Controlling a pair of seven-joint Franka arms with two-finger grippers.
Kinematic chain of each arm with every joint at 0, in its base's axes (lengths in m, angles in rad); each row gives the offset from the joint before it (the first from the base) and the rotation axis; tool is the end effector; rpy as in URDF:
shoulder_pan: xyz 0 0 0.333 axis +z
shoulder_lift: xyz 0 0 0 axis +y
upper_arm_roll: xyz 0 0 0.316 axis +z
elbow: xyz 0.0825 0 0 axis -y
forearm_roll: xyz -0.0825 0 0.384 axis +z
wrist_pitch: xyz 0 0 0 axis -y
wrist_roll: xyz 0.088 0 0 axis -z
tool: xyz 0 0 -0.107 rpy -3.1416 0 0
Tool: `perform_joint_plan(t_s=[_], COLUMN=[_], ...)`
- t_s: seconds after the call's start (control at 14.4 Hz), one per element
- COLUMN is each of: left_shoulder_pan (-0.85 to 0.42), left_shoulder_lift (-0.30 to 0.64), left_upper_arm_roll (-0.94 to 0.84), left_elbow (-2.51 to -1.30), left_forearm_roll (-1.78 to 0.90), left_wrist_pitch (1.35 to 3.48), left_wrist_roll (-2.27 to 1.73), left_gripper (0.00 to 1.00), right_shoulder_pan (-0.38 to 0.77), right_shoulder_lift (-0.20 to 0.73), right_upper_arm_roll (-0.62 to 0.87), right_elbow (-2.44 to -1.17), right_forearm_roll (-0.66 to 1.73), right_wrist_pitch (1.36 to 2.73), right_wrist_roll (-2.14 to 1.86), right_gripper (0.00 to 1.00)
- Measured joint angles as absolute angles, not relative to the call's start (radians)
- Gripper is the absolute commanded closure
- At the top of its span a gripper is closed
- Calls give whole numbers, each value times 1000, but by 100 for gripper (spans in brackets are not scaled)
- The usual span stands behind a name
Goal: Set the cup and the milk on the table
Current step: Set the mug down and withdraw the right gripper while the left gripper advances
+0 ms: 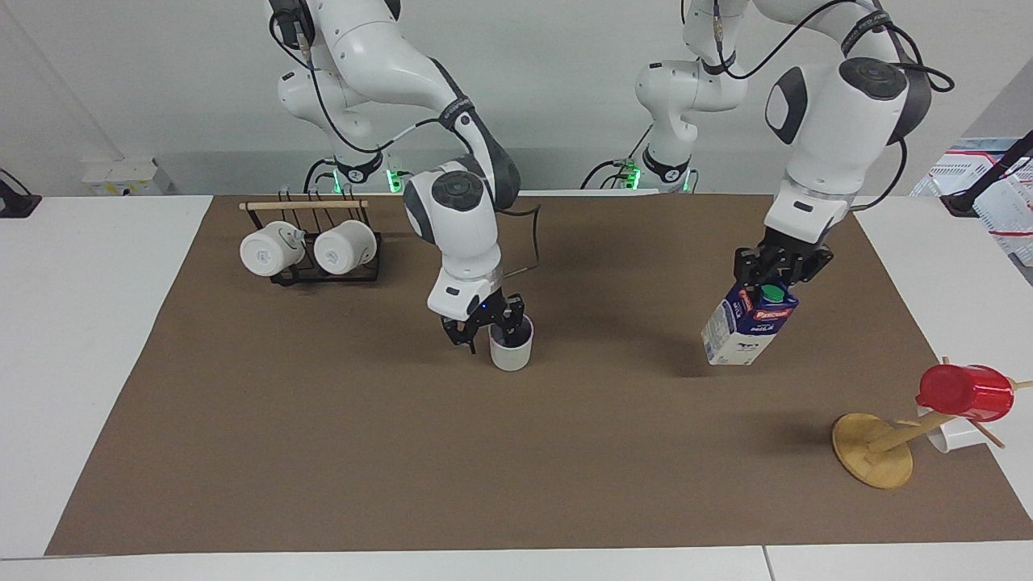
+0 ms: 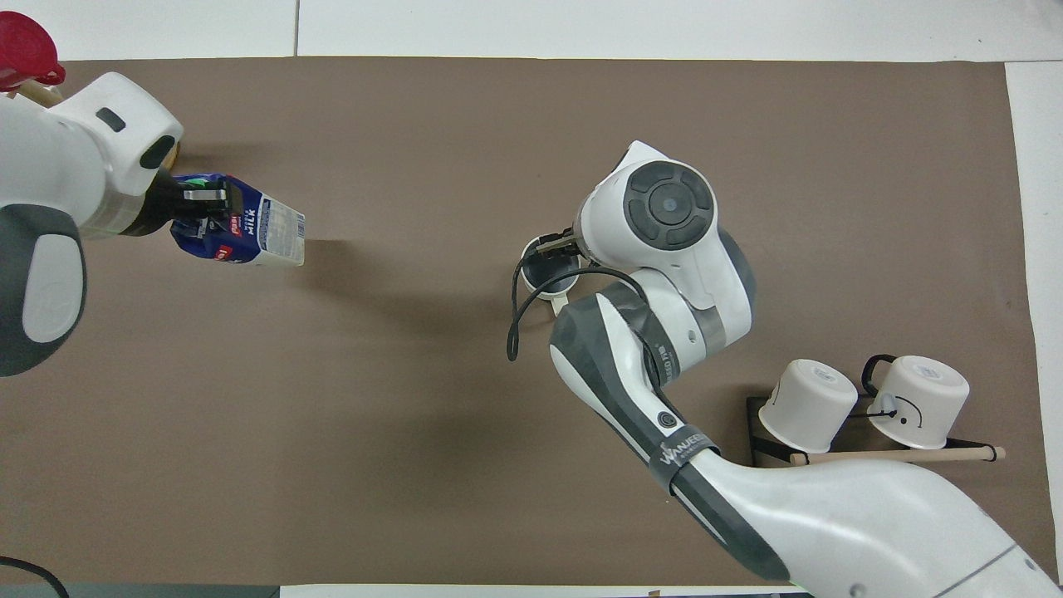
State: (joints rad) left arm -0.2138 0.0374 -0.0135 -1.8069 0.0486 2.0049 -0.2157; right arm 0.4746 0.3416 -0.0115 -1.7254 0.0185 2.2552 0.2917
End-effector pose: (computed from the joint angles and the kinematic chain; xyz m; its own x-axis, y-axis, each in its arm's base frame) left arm 0.5758 -0.1301 0.5299 0.9858 -0.0290 0.1657 -0.0275 -0.9996 -0.0111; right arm 0.5962 0.2991 0.4042 0.9725 0.1531 0.1756 0.1668 -0.9838 -0.0657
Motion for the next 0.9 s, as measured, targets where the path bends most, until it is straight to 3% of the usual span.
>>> perform_joint_plan(t_s=[0.35, 0.9], left_shoulder_pan=[-376, -574], left_shoulder_lift=[102, 174], left_upper_arm_roll=[-16, -18], left_elbow=[-1808, -1794], left_forearm_roll=[55, 127], left_wrist_pitch=[2030, 2124], left_wrist_roll=[-419, -681], left_gripper=[100, 100], right_shoulder_pan=[328, 90], right_shoulder_lift=[186, 78], right_upper_arm_roll=[-18, -26], right_elbow=[-1708, -1571], right_forearm_roll=[18, -22], right_wrist_pitch=[2079, 1723], right_wrist_roll=[308, 180], right_gripper=[0, 0])
